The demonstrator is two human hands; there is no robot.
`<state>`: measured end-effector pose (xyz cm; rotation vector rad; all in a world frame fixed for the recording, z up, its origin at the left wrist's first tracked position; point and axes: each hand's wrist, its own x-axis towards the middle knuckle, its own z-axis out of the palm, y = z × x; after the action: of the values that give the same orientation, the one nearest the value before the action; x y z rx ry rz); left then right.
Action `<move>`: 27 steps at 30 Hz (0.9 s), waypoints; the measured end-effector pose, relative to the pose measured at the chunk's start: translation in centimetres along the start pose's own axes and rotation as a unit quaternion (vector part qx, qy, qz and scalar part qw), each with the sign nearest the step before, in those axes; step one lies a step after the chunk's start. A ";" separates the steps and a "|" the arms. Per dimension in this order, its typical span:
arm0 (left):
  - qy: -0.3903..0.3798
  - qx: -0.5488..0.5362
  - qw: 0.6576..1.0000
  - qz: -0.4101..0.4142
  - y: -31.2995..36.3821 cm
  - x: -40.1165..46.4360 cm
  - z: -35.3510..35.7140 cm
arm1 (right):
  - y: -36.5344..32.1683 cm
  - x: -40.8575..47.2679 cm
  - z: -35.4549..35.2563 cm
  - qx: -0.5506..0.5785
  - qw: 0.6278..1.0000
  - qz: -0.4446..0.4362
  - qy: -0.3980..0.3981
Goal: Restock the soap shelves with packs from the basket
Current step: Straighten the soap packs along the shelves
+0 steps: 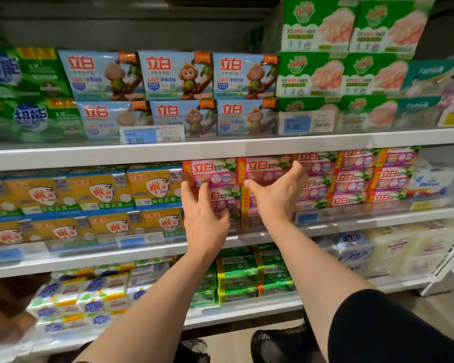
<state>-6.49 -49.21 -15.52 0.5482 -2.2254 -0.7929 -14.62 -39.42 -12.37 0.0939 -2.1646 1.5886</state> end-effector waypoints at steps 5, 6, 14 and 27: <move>0.006 -0.018 1.000 0.018 -0.3 0.1 -0.4 | -0.4 -0.8 2.2 -0.097 0.995 -0.002 0.028; 0.005 -0.019 1.000 0.014 -0.3 0.2 -0.4 | -0.3 -1.0 2.5 -0.106 0.994 -0.005 0.034; 0.073 -0.073 0.995 -0.015 0.2 1.0 -0.3 | 0.1 -0.2 2.7 -0.110 0.993 -0.003 0.033; 0.090 -0.089 0.992 0.000 0.1 1.1 0.1 | 0.8 0.6 2.1 -0.086 0.996 0.016 0.031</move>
<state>-7.33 -49.69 -15.01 0.5115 -1.9680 -0.8941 -16.02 -40.95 -13.29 -0.0425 -2.2534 1.3959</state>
